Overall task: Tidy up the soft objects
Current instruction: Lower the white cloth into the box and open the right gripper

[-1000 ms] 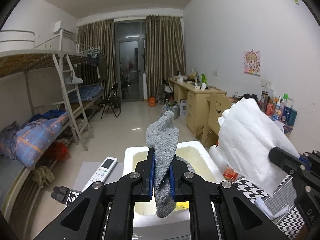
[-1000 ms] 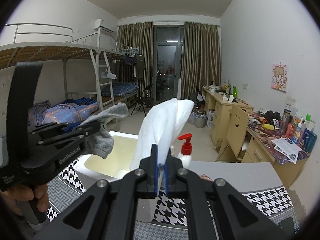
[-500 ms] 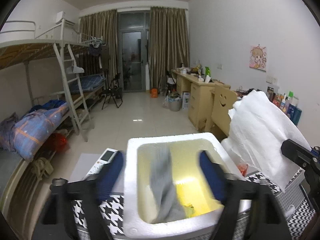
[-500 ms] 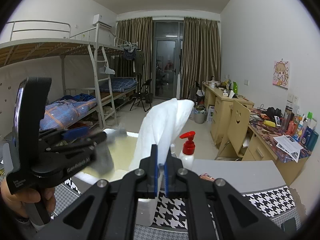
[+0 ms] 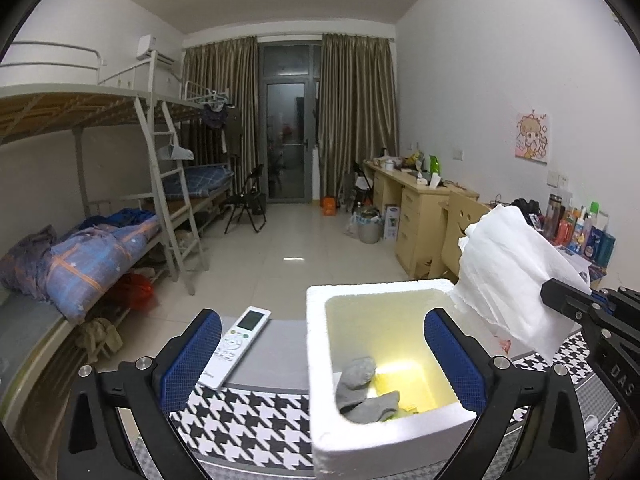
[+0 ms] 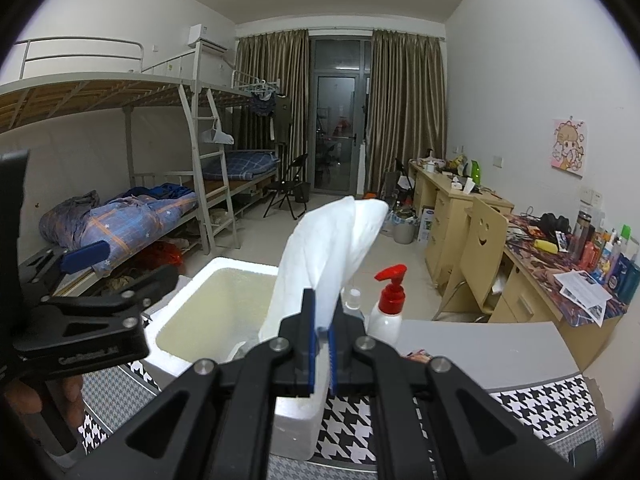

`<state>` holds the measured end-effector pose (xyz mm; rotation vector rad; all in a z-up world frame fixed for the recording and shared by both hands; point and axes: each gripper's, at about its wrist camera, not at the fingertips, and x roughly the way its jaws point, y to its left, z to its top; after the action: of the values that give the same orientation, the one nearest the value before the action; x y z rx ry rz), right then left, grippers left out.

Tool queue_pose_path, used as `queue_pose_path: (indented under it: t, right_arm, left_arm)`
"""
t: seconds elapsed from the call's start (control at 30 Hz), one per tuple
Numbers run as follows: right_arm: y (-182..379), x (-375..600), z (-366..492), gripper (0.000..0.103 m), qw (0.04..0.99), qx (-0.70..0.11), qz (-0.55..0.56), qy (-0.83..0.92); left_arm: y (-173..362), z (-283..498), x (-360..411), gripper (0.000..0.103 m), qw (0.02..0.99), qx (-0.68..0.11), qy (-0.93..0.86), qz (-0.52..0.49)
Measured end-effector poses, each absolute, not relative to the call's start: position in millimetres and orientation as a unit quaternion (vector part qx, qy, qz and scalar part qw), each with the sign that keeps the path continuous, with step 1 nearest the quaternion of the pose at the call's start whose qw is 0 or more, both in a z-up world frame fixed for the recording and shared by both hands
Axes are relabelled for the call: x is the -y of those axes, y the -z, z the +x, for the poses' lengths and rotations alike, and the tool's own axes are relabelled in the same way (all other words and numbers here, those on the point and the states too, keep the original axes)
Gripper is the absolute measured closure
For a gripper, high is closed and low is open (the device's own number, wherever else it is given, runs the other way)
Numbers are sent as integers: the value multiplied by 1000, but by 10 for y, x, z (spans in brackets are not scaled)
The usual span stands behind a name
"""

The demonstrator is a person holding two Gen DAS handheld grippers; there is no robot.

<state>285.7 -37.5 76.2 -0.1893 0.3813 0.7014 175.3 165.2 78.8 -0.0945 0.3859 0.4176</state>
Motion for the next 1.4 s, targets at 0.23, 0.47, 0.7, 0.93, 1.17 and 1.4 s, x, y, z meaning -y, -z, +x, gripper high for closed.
queue_pose_path:
  t: [0.23,0.47,0.7,0.93,1.17,1.4]
  right_arm:
    - [-767,295,2842,96,914,-185,-97,-347]
    - [-778,202,2832,96,910,-186,-102,-357]
    - [-751,73,2843,96,905,-194,-106,-364]
    - [-693,-29,2901,96,901,-207,-110,-366]
    - [-610,-135,2966,95,894,-227,-115,-368]
    - [-506,-213,3010,50,890,-239,-127,-366]
  left_arm:
    - [-795,1600,-1713,1,957,-182,-220,-48]
    - [-798,1478,-1752,1,954,-176,-237,-50]
    - [-783,1352,-1810,1,952,-170,-250,-49]
    - [-764,1261,-1832,1,951,-167,-256,-51]
    - [-734,1187,-1880,1,949,-167,-260,-54]
    - [-702,1133,-1913,1,948,-170,-262,-60]
